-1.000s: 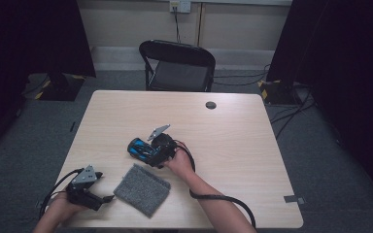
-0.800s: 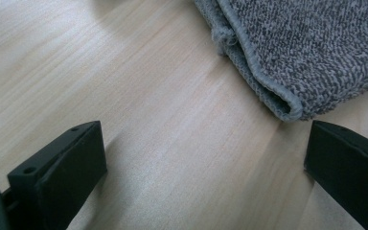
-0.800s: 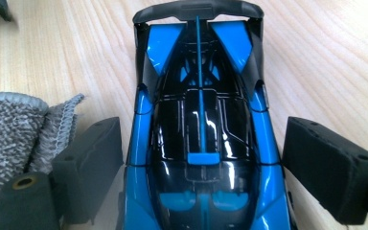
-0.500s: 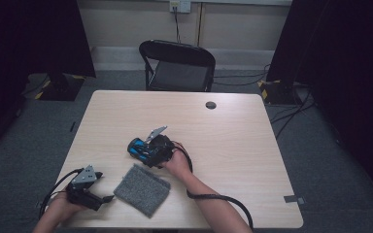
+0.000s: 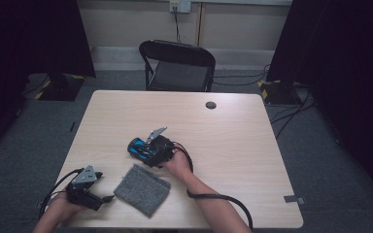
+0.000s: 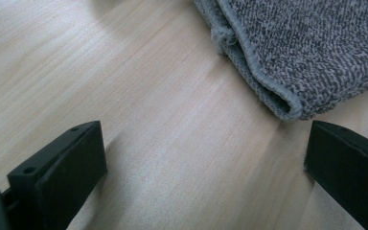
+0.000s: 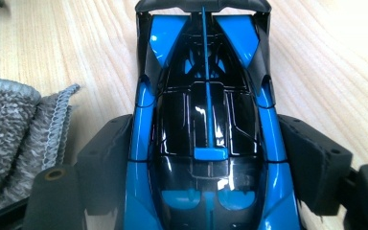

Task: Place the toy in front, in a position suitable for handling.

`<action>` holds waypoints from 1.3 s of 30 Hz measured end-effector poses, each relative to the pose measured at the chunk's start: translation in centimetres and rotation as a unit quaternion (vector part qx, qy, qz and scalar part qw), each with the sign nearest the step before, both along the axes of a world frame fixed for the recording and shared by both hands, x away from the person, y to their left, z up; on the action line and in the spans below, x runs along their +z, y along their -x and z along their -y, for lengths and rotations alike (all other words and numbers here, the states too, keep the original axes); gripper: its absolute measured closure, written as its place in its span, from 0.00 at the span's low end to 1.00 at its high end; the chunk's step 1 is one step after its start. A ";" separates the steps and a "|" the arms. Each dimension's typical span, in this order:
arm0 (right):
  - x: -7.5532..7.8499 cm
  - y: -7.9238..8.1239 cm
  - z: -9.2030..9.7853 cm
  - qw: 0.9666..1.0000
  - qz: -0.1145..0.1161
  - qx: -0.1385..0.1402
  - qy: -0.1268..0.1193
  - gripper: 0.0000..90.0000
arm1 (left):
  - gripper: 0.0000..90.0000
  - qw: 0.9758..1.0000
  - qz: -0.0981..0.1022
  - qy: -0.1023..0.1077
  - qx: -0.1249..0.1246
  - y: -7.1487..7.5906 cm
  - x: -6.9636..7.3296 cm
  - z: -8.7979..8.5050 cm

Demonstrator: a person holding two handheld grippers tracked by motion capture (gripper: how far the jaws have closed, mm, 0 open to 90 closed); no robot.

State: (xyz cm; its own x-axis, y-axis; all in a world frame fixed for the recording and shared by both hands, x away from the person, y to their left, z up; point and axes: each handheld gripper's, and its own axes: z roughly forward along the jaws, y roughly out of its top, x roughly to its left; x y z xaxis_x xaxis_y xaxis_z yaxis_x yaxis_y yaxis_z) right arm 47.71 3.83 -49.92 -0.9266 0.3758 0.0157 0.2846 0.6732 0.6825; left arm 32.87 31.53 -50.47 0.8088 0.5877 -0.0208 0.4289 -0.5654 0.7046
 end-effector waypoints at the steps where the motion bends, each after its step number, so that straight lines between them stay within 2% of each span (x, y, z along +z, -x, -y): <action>1: 0.1 0.0 -0.1 1.000 -0.003 -0.002 0.004 0.27 | 0.00 1.000 0.000 0.000 0.000 0.0 0.0 0.0; 4: 0.3 0.0 -0.2 1.000 -0.007 -0.002 0.015 0.27 | 0.00 1.000 -0.001 0.002 0.000 0.0 0.0 0.0; 6: 0.4 0.0 -0.3 1.000 -0.001 -0.003 0.018 0.28 | 0.00 1.000 -0.001 0.002 0.000 0.0 0.0 0.0; 9: 0.5 -0.1 -0.3 1.000 -0.009 -0.008 0.016 0.29 | 0.00 1.000 -0.001 0.002 0.000 0.0 0.0 0.0; 13: 0.8 0.0 -0.2 1.000 -0.005 -0.010 0.025 0.29 | 0.00 1.000 -0.001 0.001 -0.001 0.0 0.0 0.0; 16: 1.4 -0.1 0.1 1.000 -0.007 -0.012 0.012 0.30 | 0.00 1.000 -0.001 0.002 0.000 0.0 0.0 0.0; 19: 1.9 -0.1 0.1 1.000 -0.001 -0.009 0.027 0.30 | 0.00 1.000 -0.002 0.002 0.000 0.0 0.0 0.0; 27: 1.2 -0.2 0.7 0.999 -0.009 -0.024 0.023 0.29 | 0.00 1.000 0.000 -0.001 -0.001 0.0 0.0 0.0; 29: 1.0 -0.2 0.9 0.999 -0.013 -0.029 0.014 0.29 | 0.00 1.000 0.000 -0.001 -0.001 0.0 0.0 0.0; 35: 0.6 -0.1 0.9 0.999 -0.009 -0.030 0.017 0.28 | 0.00 1.000 0.000 -0.001 -0.001 0.0 0.0 0.0; 37: 0.6 -0.1 1.0 0.999 -0.010 -0.033 0.014 0.24 | 0.00 1.000 0.000 0.000 0.000 0.0 0.0 0.0; 39: 0.7 -0.1 1.0 0.999 0.000 -0.041 0.012 0.19 | 0.00 1.000 0.000 -0.001 -0.001 0.0 0.0 0.0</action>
